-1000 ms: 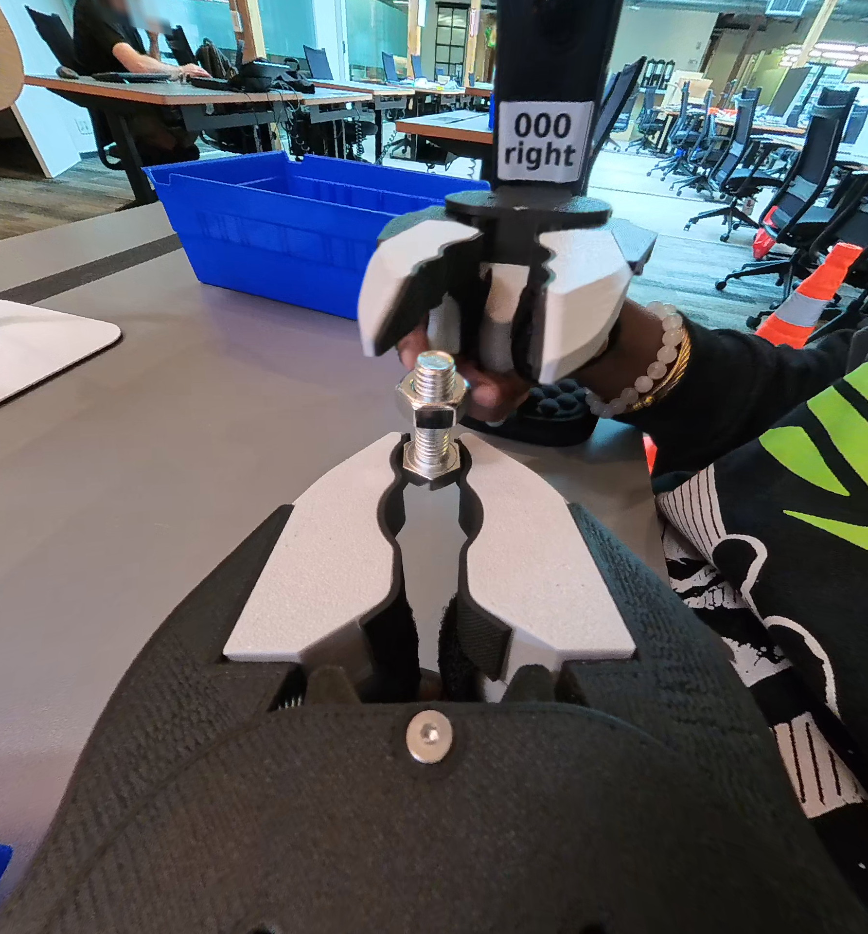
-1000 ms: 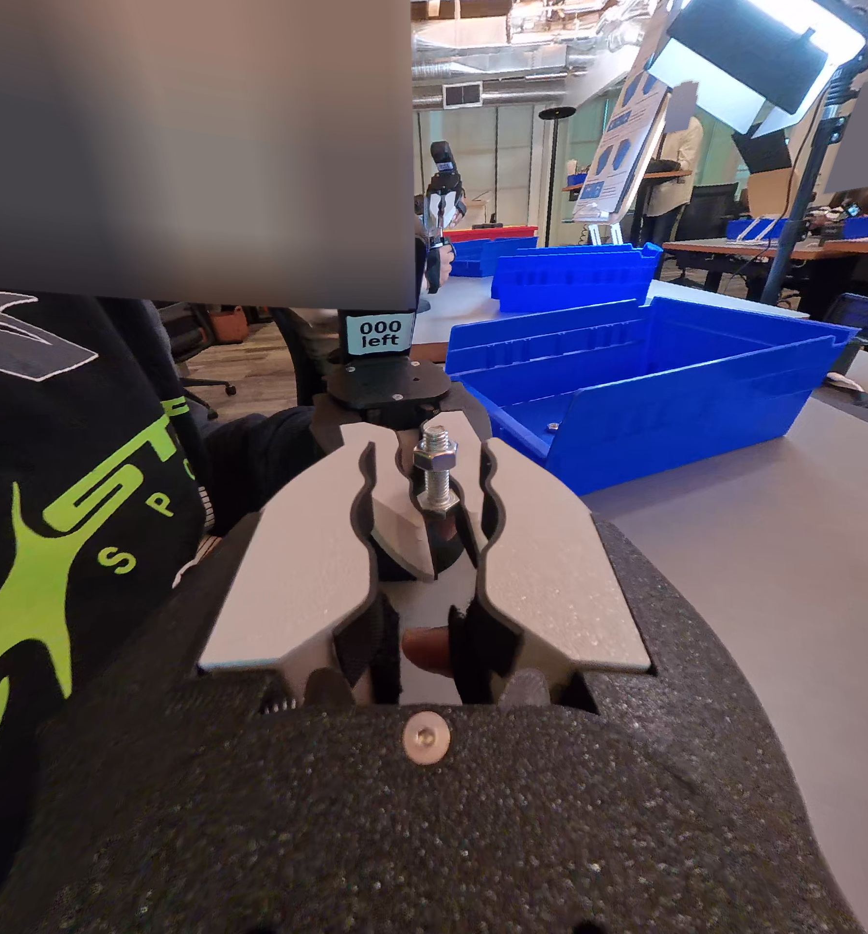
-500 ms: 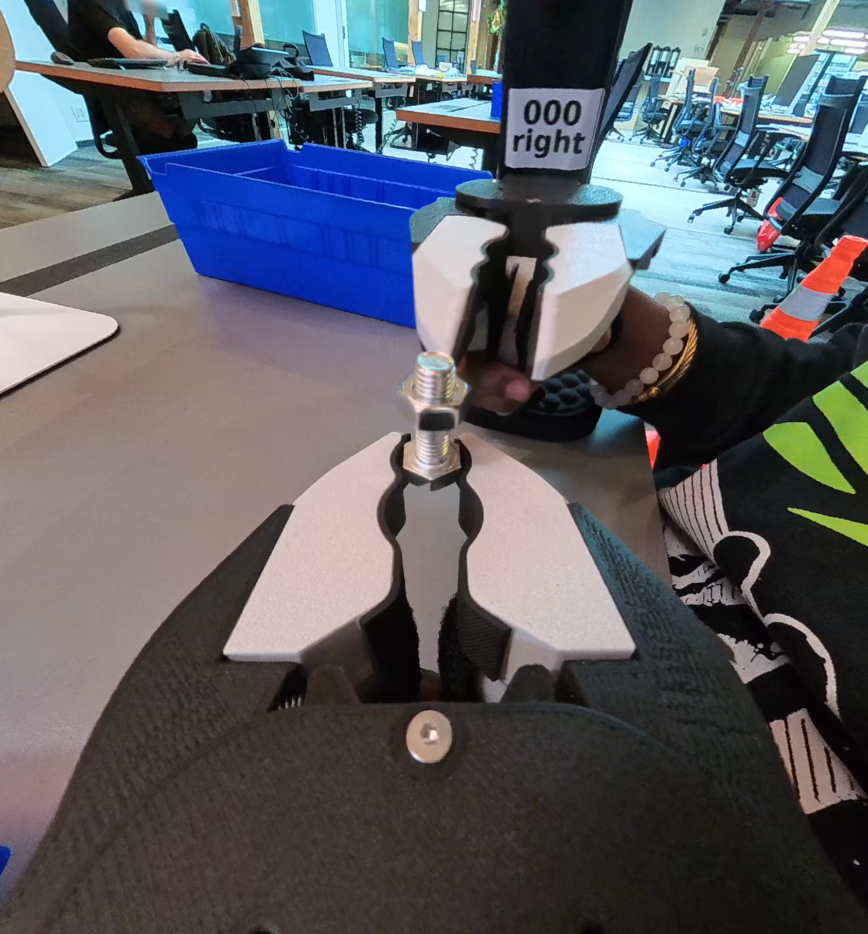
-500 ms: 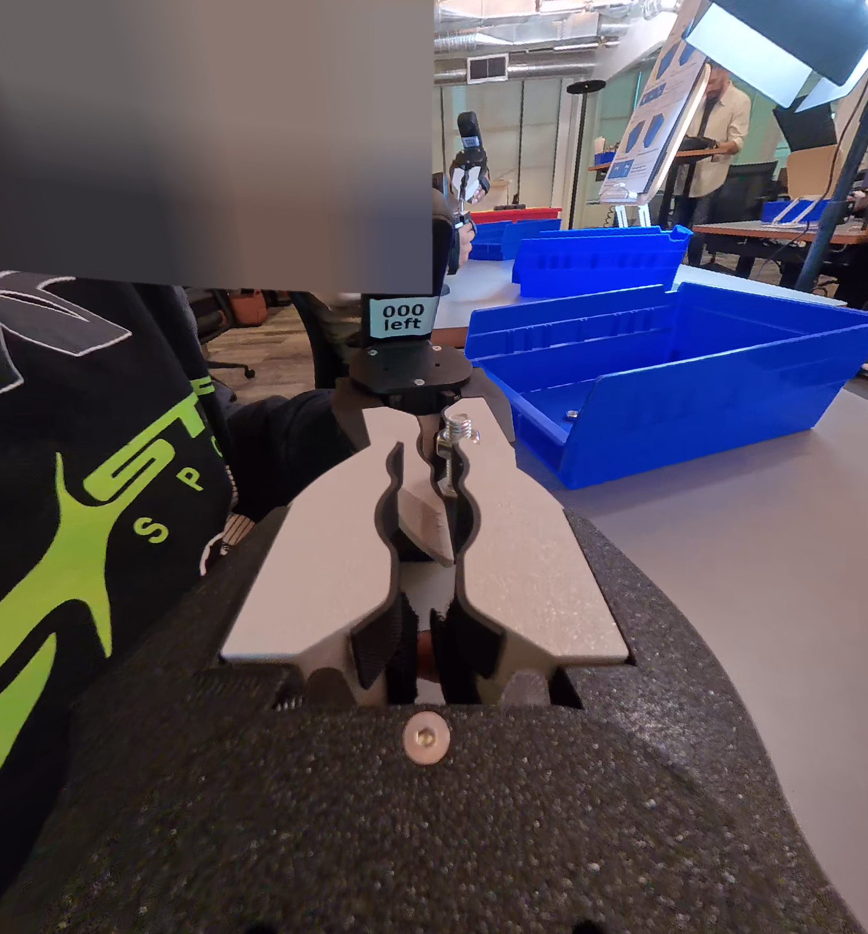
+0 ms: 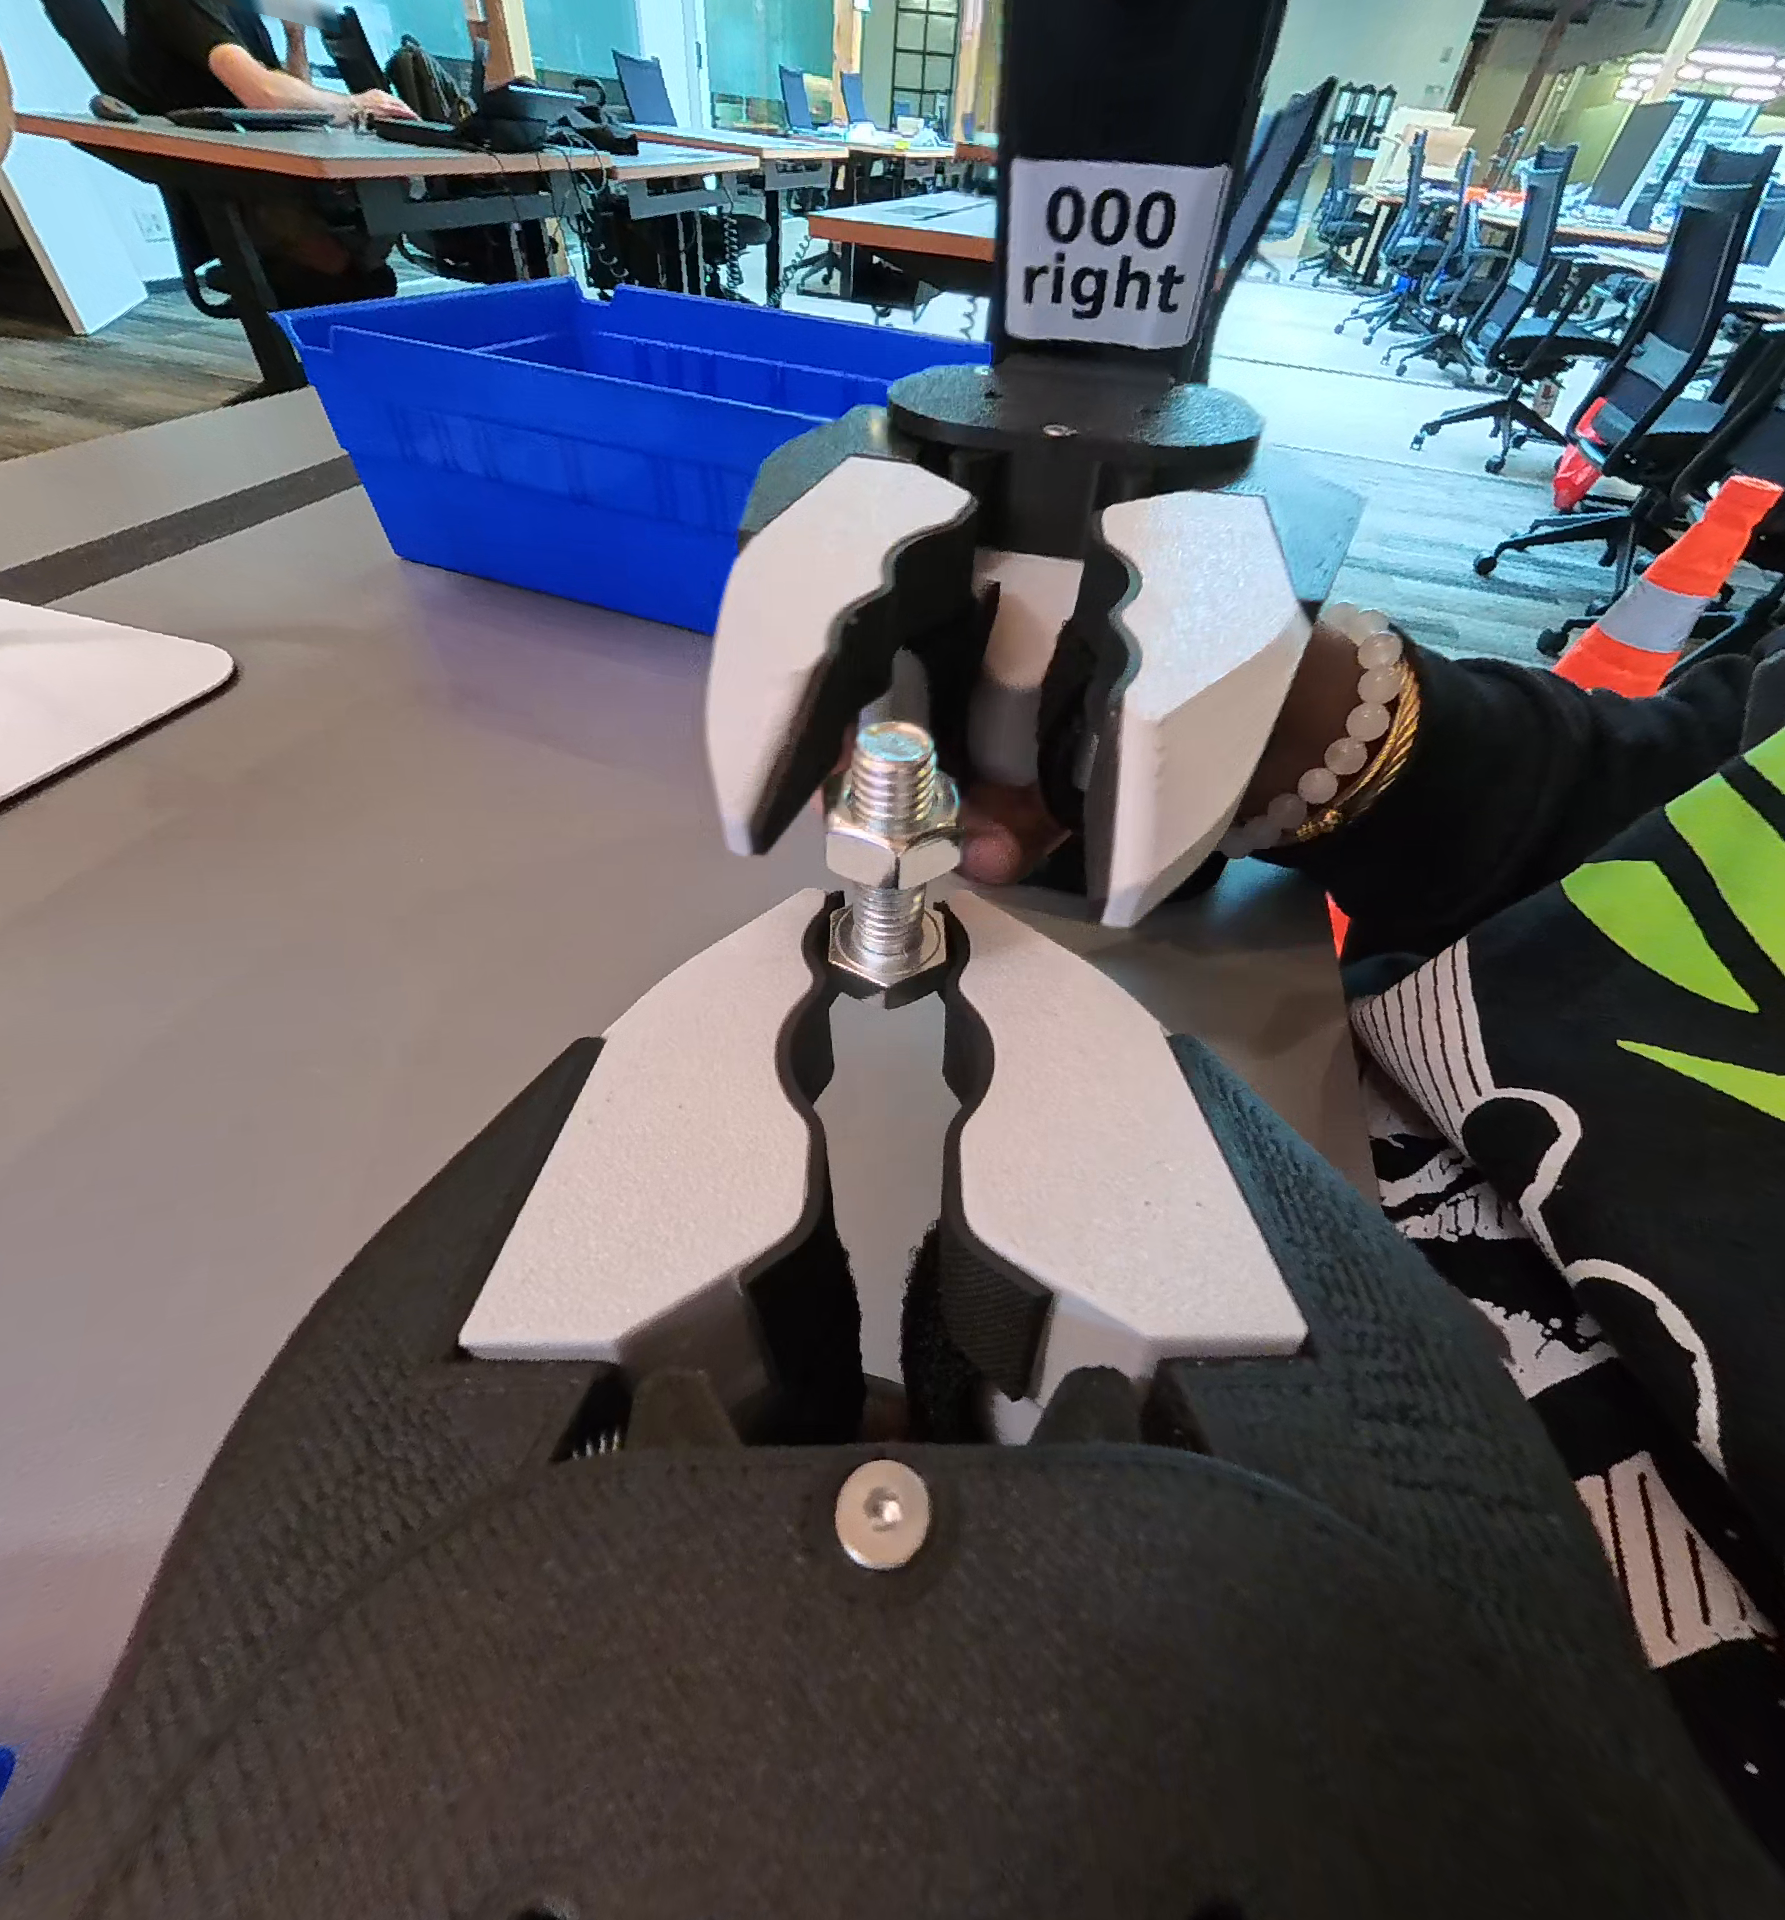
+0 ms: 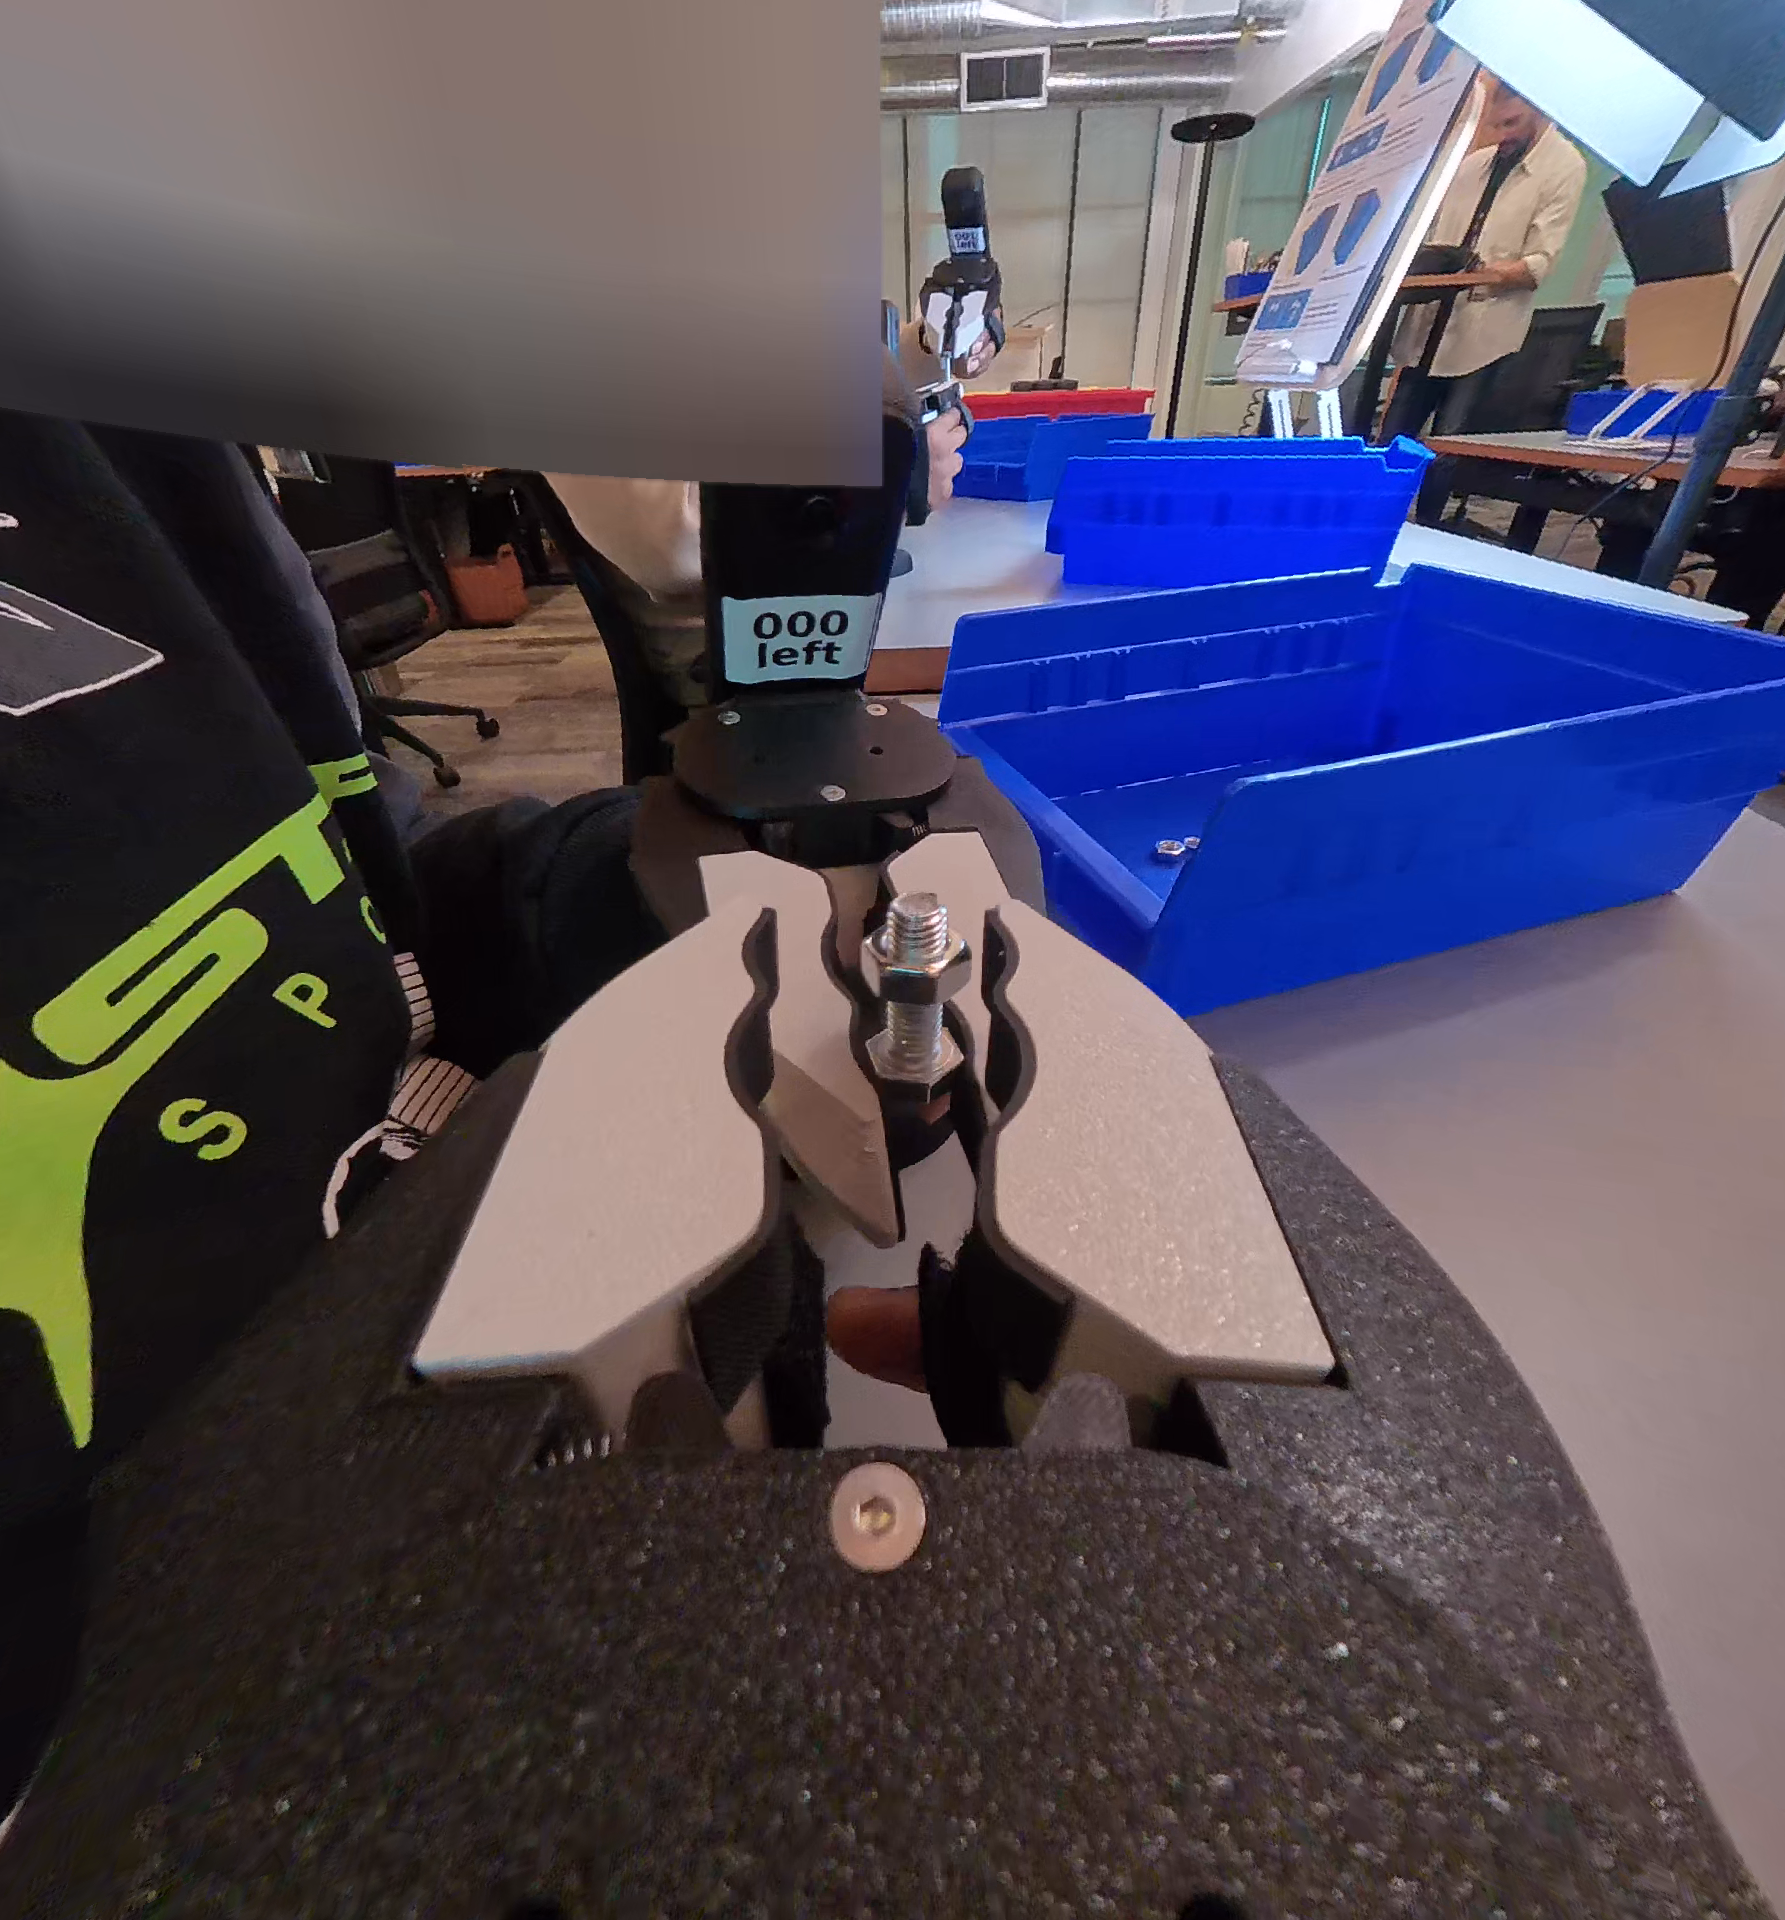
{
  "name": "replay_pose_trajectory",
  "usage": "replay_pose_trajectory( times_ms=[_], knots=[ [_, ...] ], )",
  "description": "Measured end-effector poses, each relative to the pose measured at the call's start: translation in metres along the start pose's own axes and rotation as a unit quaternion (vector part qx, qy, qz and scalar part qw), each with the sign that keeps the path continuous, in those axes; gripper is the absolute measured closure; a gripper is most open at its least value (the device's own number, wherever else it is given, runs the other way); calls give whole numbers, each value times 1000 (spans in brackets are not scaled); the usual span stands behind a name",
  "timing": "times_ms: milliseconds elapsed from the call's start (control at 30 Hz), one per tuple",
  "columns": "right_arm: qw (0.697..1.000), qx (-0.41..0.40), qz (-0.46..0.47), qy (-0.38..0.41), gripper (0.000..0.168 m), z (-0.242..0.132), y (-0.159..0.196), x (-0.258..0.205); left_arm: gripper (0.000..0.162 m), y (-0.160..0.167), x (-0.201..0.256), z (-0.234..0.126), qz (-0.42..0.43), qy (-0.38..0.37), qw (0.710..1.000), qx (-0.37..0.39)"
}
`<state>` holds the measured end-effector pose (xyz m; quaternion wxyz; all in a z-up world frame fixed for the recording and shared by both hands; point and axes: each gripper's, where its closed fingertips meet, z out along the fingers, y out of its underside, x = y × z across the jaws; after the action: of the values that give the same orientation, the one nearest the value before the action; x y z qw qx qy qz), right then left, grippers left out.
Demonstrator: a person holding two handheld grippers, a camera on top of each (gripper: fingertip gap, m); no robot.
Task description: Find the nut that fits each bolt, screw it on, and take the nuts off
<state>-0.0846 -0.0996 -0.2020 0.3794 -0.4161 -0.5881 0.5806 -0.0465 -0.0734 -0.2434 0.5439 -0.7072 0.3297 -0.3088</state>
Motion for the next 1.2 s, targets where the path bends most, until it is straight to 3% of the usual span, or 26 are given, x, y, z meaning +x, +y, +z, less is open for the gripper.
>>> replay_pose_trajectory(
  times_ms=[133,200,500,700,900,1033,1200],
  knots=[
    [1000,-4,7,9,134,-13,1,-2,145,1,0,0,0,-1,1000,-2],
    [1000,-6,9,-7,149,-22,1,-10,145,1,0,1,1,-3,1000,-4],
    [996,-47,-31,63,149,-20,-11,5,145,2,-1,1,0,-2,1000,-4],
    [991,-113,-46,60,154,-6,-1,7,145,3,0,1,2,-2,1000,-6],
    [992,-109,-34,62,159,-11,-5,9,142,-1,-1,-1,-2,-2,1000,8],
    [987,-108,-34,113,159,-30,-12,27,121,-5,-3,-4,-9,-7,1000,25],
    [964,-111,-40,240,159,-89,-38,71,117,-8,-5,-6,-14,-9,999,36]
  ],
)
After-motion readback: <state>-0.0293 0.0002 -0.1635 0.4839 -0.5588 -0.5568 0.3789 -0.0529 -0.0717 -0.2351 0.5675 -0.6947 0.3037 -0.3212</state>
